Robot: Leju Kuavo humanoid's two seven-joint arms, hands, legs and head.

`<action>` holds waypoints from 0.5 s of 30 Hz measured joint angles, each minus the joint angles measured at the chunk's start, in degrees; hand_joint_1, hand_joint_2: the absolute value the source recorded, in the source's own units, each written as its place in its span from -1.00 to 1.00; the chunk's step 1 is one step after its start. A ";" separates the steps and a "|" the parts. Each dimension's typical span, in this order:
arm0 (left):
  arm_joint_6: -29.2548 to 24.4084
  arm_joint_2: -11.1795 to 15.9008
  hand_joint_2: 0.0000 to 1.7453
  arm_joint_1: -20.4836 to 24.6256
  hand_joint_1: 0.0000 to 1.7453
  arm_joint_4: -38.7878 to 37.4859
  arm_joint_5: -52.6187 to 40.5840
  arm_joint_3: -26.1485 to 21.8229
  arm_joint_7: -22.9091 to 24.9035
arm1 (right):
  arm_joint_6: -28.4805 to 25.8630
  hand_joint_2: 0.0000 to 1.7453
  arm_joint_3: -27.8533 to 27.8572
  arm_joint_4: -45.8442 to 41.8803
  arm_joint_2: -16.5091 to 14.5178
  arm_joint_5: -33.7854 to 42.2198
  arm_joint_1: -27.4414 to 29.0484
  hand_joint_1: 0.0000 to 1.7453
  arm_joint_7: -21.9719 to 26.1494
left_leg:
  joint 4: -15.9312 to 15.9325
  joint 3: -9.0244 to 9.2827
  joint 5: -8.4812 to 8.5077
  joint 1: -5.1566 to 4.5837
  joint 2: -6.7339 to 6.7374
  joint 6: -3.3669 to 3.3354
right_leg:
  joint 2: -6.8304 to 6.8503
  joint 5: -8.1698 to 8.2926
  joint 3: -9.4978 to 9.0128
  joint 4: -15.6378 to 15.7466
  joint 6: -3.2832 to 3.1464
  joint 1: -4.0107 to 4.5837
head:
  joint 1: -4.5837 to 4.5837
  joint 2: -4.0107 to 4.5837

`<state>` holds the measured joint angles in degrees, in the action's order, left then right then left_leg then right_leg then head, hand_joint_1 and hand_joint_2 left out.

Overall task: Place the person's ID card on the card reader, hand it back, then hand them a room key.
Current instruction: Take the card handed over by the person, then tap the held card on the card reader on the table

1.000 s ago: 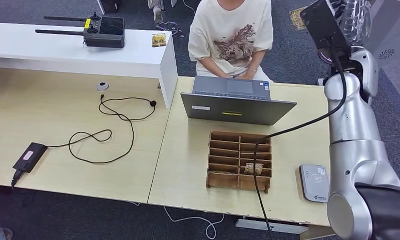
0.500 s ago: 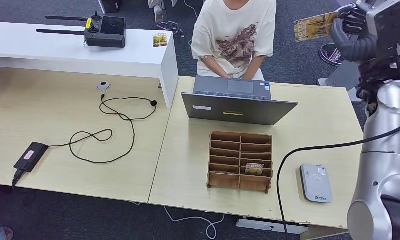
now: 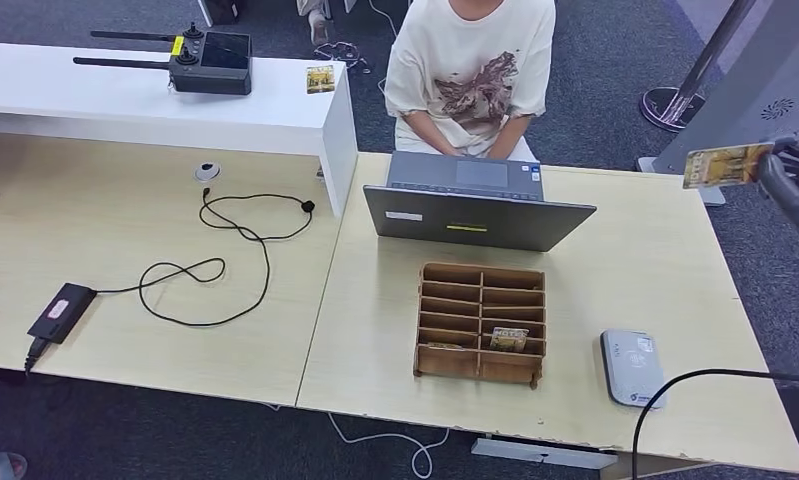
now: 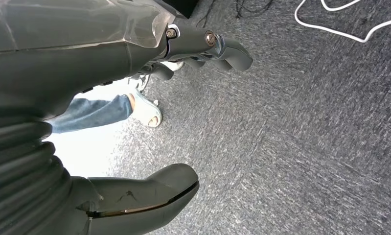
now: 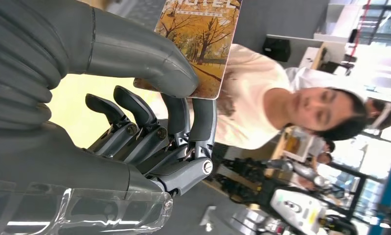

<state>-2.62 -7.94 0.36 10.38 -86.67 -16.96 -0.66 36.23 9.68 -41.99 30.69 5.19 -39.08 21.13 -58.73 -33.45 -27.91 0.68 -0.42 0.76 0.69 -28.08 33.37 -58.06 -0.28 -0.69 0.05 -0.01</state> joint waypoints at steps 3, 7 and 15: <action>-0.15 0.03 1.00 -0.06 -1.00 0.00 -0.02 0.00 0.15 | 0.52 1.00 2.16 -1.92 1.96 0.86 7.14 1.00 0.44 | 0.01 -0.04 -0.02 0.00 -0.06 -0.01 | 0.06 -0.06 0.00 0.00 0.06 0.00 | -0.01 0.00; -0.22 0.25 1.00 -0.09 -1.00 0.00 -0.05 0.00 0.32 | 0.44 1.00 4.90 -5.62 3.02 0.02 16.18 1.00 0.00 | 0.03 -0.05 -0.05 0.01 -0.06 -0.01 | 0.06 -0.12 0.00 -0.01 0.07 0.00 | -0.01 0.00; -0.35 0.62 1.00 -0.10 -1.00 0.00 -0.10 0.00 0.33 | 0.94 1.00 8.71 -11.33 4.37 -0.36 27.17 1.00 -2.67 | 0.04 -0.04 -0.05 -0.01 0.00 -0.01 | 0.01 -0.13 0.01 -0.01 0.07 -0.01 | -0.01 0.01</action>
<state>-2.97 -7.32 0.26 10.38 -86.77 -16.96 -0.33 37.17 18.39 -53.32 35.05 4.83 -11.91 18.46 -58.69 -33.49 -27.96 0.68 -0.42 0.76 0.70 -28.21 33.38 -58.07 -0.21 -0.70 0.04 0.00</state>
